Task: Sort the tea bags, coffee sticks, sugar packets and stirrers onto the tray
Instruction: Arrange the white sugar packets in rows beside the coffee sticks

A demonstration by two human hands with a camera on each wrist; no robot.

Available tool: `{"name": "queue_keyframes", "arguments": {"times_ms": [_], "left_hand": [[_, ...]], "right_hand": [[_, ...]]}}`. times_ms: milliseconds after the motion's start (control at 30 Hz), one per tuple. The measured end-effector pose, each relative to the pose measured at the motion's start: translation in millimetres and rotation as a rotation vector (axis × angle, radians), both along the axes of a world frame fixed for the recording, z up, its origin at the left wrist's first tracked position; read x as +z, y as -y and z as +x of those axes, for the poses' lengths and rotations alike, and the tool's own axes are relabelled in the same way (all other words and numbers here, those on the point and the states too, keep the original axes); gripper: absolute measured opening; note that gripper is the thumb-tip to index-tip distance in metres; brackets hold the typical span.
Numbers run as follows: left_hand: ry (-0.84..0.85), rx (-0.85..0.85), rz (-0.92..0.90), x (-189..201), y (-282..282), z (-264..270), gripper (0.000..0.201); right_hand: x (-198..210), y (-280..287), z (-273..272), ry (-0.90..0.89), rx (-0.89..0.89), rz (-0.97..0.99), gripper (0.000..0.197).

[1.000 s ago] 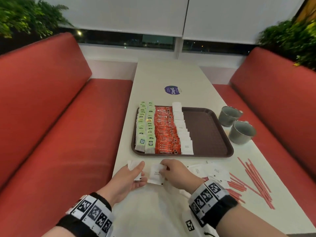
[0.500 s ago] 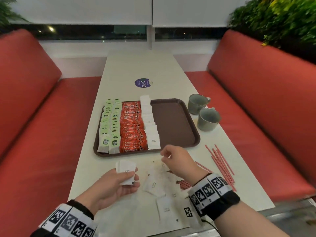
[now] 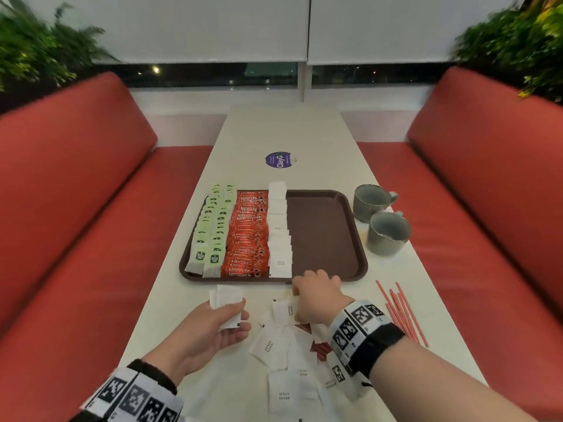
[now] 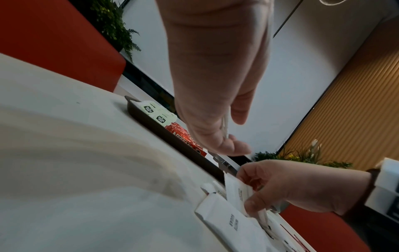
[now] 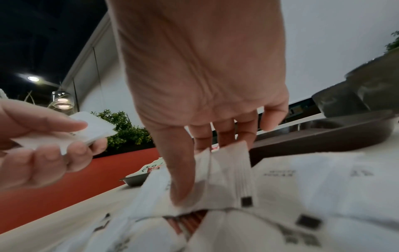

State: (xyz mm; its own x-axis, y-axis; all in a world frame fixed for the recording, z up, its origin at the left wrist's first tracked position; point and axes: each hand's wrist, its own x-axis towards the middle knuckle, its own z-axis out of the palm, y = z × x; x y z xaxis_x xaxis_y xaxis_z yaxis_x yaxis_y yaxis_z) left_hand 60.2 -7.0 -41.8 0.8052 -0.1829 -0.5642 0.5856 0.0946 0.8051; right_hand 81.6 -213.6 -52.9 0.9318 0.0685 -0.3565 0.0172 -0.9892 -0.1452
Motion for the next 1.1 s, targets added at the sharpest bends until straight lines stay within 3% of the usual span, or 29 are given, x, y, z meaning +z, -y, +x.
{"name": "queue_keyframes", "arguments": {"times_ms": [100,300,533,633,767,833,933,1100], "left_hand": [[0.008,0.01,0.024,-3.9,4.4,0.6,0.022],[0.06,-0.031,0.1,-4.5,15.4,7.3,0.026],[0.232,-0.086,0.295,9.6,23.9,14.4,0.024],[0.269,-0.256,0.25,16.6,28.3,19.5,0.023],[0.152,-0.477,0.149,18.0,36.2,23.0,0.024],[0.076,-0.438,0.045,15.1,36.0,23.4,0.025],[0.009,-0.344,-0.085,10.2,29.2,23.8,0.033],[-0.018,-0.365,-0.138,5.1,13.0,28.4,0.029]], "right_hand": [[2.3,-2.3,-0.4,0.014,-0.026,0.13,0.016],[6.7,8.2,-3.3,-0.028,-0.115,0.388,0.018],[25.8,17.5,-4.1,0.043,0.015,0.561,0.016],[42.0,17.7,1.7,-0.015,0.144,0.58,0.01],[60.2,9.4,12.2,0.005,0.203,0.622,0.012],[58.6,8.1,16.4,0.029,0.086,0.759,0.015],[48.7,11.4,18.3,-0.095,-0.177,1.049,0.008],[41.1,13.7,19.4,-0.058,-0.413,1.21,0.013]]}}
